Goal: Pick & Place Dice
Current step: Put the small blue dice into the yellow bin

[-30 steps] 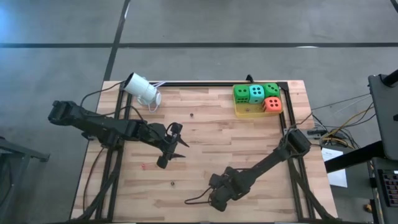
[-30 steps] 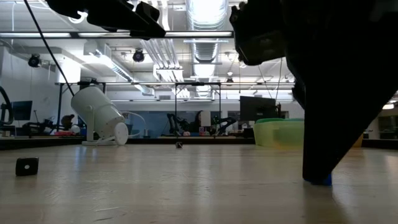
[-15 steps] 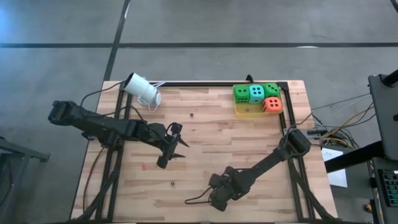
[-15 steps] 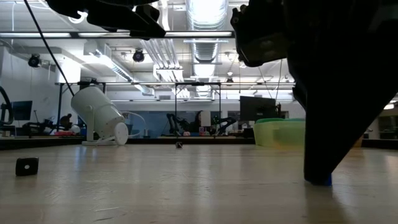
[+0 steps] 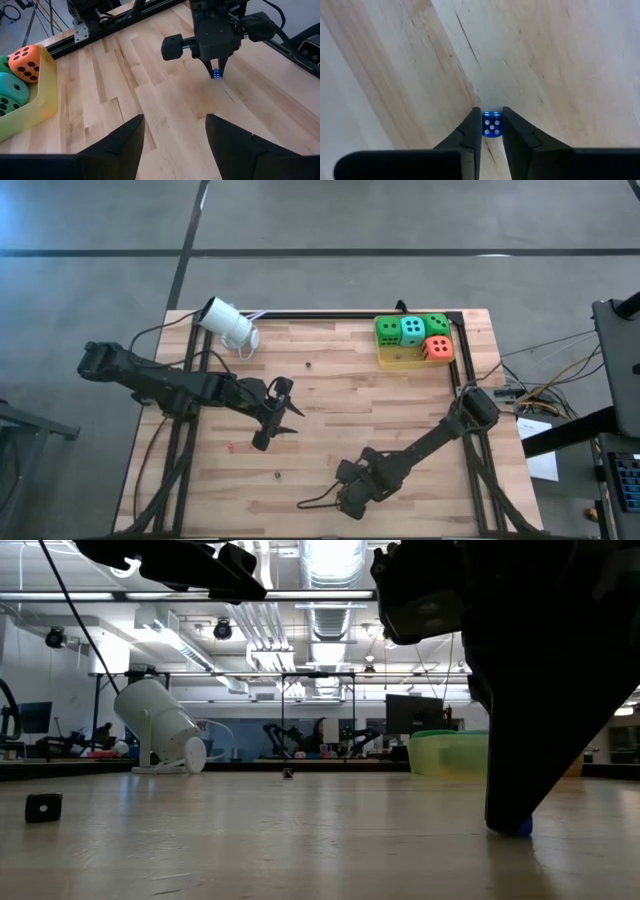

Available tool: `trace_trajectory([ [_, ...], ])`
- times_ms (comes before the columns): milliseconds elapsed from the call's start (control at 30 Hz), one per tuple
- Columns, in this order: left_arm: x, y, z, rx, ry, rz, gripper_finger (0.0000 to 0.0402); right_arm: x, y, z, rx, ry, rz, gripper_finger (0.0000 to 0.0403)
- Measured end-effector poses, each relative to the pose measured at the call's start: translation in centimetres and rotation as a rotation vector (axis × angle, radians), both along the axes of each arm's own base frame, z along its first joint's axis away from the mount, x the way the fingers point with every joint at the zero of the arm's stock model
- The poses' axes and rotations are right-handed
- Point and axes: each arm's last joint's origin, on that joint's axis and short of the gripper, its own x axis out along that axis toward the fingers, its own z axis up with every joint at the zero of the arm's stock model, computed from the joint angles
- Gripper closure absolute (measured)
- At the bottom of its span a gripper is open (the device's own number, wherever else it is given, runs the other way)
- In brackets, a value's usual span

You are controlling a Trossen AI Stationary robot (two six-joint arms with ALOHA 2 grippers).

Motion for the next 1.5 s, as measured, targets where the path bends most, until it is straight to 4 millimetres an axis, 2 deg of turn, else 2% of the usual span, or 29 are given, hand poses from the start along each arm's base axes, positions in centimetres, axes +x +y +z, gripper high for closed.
trace_trajectory([
  [167,0.0,0.0,0.0,0.001,0.0,0.0,0.0188,0.0,-0.1,0.2,-0.032,-0.024,-0.013,0.0354],
  [300,0.0,0.0,0.0,0.002,-0.001,-0.001,0.019,-0.1,-0.3,1.4,-0.049,-0.068,-0.021,0.0354],
  [500,0.0,0.0,0.0,0.002,-0.001,-0.001,0.0187,-0.9,-1.3,4.5,-0.107,-0.12,-0.041,0.0354],
  [700,0.0,0.0,0.0,0.009,-0.006,-0.006,0.019,-2.5,-3.5,8.4,-0.229,-0.164,-0.101,0.0354],
  [933,0.0,0.0,0.0,0.018,-0.008,-0.013,0.0188,-3.8,-8.0,11.9,-0.319,-0.17,-0.199,0.0354],
  [1133,0.0,0.0,0.0,0.016,-0.008,-0.007,0.019,-5.2,-12.9,13.4,-0.391,-0.145,-0.311,0.0354],
  [1500,0.1,0.3,0.1,0.04,-0.023,0.088,0.019,-10.1,-22.7,10.7,-0.437,-0.014,-0.608,0.0353],
])
